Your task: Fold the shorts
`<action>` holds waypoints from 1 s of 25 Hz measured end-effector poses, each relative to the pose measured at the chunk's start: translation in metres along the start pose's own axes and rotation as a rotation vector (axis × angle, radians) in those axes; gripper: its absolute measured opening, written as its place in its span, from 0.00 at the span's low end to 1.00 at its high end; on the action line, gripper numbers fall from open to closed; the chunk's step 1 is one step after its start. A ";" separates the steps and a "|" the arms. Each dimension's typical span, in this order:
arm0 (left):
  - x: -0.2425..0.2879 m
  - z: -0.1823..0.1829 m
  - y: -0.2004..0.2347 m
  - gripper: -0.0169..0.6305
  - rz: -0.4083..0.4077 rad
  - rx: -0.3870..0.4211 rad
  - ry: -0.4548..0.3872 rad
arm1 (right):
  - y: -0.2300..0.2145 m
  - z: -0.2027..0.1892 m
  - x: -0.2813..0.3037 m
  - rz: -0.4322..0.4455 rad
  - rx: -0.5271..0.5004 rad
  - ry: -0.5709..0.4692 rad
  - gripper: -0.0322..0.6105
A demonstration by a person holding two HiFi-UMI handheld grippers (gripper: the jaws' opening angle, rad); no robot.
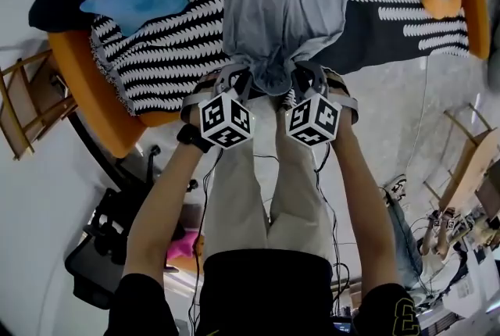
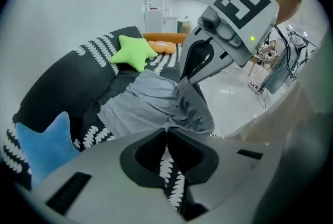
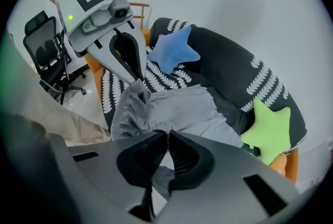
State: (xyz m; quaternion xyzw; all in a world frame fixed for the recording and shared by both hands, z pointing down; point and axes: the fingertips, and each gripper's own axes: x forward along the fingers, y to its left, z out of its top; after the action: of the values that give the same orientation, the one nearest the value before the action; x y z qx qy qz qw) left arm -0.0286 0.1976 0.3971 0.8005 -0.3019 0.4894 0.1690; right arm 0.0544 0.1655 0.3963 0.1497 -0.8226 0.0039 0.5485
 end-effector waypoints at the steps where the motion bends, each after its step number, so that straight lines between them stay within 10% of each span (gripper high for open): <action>1: 0.002 0.001 -0.001 0.07 -0.003 0.001 0.001 | 0.004 0.004 0.003 0.011 0.002 -0.006 0.10; 25: 0.037 -0.039 -0.001 0.08 -0.020 0.067 0.035 | 0.070 0.059 0.072 0.276 0.007 -0.018 0.10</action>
State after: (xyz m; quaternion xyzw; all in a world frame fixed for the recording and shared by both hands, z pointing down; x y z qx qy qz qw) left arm -0.0417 0.2086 0.4478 0.7999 -0.2745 0.5115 0.1521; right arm -0.0419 0.2044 0.4487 0.0373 -0.8402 0.0809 0.5349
